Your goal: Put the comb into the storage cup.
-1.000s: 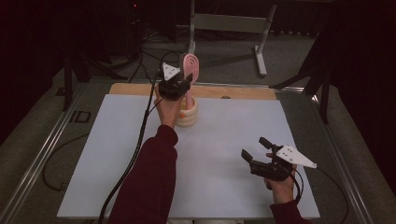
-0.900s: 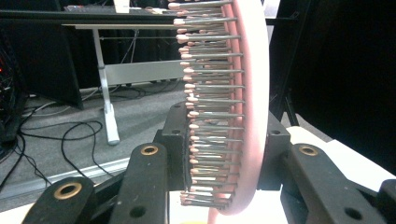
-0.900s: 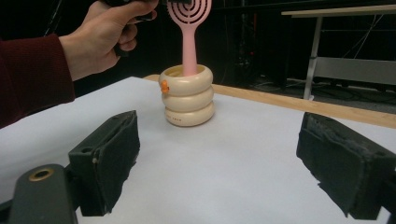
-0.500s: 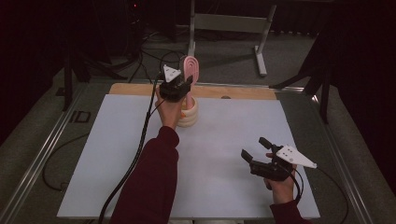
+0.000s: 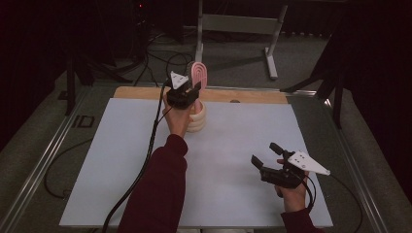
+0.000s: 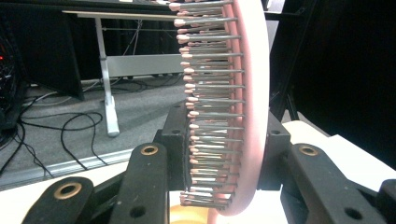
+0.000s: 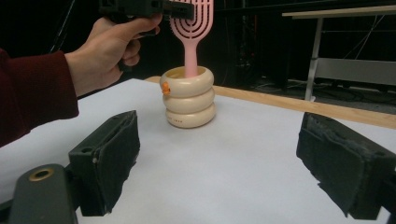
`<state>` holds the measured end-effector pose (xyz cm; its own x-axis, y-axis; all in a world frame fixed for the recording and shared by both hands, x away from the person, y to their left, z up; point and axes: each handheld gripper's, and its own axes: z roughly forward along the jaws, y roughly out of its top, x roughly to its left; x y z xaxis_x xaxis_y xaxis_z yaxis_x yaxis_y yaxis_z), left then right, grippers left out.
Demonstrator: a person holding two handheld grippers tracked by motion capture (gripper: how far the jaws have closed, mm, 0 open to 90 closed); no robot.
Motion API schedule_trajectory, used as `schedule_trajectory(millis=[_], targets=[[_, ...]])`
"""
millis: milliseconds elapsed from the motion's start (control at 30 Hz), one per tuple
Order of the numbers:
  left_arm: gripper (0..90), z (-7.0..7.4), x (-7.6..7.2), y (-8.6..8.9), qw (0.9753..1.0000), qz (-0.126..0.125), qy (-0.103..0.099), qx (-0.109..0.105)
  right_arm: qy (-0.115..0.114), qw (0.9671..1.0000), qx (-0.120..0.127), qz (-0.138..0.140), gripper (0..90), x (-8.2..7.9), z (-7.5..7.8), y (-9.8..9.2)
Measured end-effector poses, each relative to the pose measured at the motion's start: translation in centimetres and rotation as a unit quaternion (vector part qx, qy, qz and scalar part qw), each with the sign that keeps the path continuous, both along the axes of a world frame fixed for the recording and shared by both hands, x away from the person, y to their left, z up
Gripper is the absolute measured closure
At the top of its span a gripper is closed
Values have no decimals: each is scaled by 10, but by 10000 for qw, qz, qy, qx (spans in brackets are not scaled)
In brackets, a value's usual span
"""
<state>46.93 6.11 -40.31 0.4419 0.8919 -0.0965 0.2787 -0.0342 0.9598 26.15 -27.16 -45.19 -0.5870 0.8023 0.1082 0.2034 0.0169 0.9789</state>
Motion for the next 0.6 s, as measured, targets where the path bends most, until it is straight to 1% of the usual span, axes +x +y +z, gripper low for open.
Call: schedule_trajectory(millis=[167, 200, 367, 433, 600], targets=[[644, -2, -1, 1, 10000, 29, 3, -43, 0, 10000, -11, 0, 133, 0, 0, 0], [644, -3, -2, 2, 9999, 50, -11, -101, 0, 10000, -12, 1, 133, 0, 0, 0], [644, -10, -3, 8, 9997, 119, 68, -180, 3, 10000, -17, 13, 134, 0, -1, 1], [644, -12, -3, 10, 9998, 138, 84, -135, 7, 10000, -28, 26, 134, 0, -1, 2], [644, -13, -4, 10, 9998, 143, 84, -144, 5, 10000, -24, 28, 134, 0, -1, 2]])
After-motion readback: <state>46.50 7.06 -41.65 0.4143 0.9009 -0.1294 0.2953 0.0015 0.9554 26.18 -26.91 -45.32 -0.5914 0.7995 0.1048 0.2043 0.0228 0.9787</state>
